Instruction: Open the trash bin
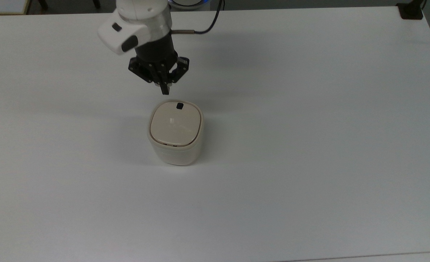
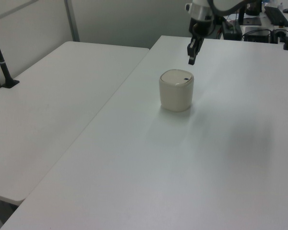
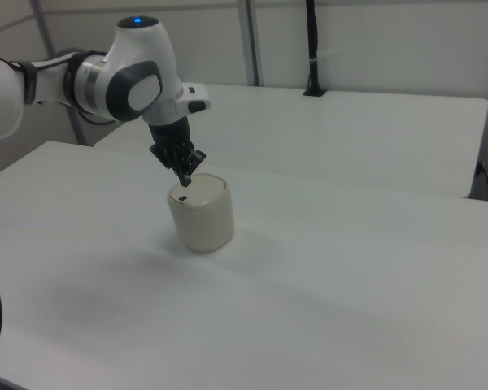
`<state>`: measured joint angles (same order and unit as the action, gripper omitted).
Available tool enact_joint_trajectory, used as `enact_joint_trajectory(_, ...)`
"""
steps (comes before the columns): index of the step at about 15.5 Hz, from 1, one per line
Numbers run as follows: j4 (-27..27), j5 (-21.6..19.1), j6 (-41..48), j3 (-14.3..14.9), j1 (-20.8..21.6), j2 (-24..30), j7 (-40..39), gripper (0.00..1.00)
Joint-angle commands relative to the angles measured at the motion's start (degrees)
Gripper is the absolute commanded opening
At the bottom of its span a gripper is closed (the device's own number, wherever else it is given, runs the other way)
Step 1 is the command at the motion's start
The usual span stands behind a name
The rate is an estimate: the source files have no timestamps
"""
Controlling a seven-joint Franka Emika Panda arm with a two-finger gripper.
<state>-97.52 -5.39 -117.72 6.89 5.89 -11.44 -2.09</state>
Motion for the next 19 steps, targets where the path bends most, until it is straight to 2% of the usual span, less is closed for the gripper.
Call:
enact_joint_trajectory(1,2.5,-0.2,-0.8,0.6,1.4,-4.2,-0.9,0.01)
enact_joint_trajectory(6,2.5,-0.1,-1.4,0.4,2.7,-7.7,-0.8,0.01)
enact_joint_trajectory(9,2.5,0.0,-4.8,0.4,2.7,-7.8,0.7,0.01)
enact_joint_trajectory(11,2.5,-0.1,-4.0,0.4,2.3,-5.8,0.7,0.01)
enact_joint_trajectory(13,2.3,-0.1,0.6,0.6,1.4,-2.3,0.2,0.01)
enact_joint_trajectory(15,2.1,0.1,6.4,0.8,0.9,1.6,0.2,0.08)
enact_joint_trajectory(16,2.0,0.5,9.2,0.8,0.8,3.4,0.2,0.18)
enact_joint_trajectory(17,1.8,1.3,12.4,1.0,0.4,5.0,0.2,0.40)
enact_joint_trajectory(18,1.8,2.3,15.0,1.3,0.3,6.2,0.4,0.80)
enact_joint_trajectory(19,1.4,3.6,17.2,1.3,0.3,7.7,0.6,1.00)
